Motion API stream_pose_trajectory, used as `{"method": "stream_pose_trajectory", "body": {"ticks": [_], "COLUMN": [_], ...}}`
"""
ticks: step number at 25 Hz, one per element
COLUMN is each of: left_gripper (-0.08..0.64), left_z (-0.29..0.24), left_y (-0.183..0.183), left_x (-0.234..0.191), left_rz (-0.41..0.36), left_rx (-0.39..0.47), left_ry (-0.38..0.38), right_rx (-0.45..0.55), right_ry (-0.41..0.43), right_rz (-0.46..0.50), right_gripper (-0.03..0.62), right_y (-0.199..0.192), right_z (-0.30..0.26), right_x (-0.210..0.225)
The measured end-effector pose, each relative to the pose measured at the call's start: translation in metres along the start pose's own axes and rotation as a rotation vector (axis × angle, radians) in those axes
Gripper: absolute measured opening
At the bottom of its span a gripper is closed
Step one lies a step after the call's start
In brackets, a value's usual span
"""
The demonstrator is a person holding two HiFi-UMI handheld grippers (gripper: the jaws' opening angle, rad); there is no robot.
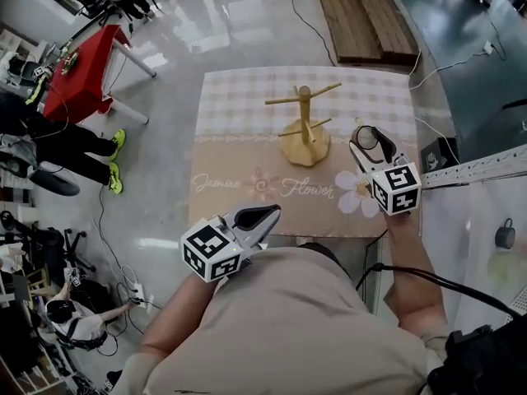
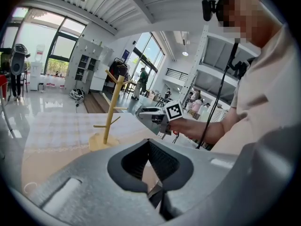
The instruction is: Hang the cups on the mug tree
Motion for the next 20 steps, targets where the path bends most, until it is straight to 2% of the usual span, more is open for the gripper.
{"method": "stream_pose_trajectory", "body": {"ticks": [11, 20], "left_gripper": [0.008, 0.008], "left_z": [0.024, 0.044], "left_y": [-0.006, -0.014], "left_x": [-0.01, -0.016], "left_rz": [0.001, 0.019], "left_rx": [0.042, 0.058], "left_ry": [0.009, 0.027], "right_rx": [0.136, 0.146], "right_ry": [-0.034, -0.055], "right_rz": [0.122, 0.224], "right_gripper": [0.273, 0.273], "right_y": [0.094, 0.121], "right_z": [0.004, -0.004], "right_x": [-0.007, -0.022]}}
Point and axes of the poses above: the fingertips, and each gripper's own axes: z backward along the fingers, x to its right, y out of its top, the point moved 10 cm from there along z, backward along the fingers
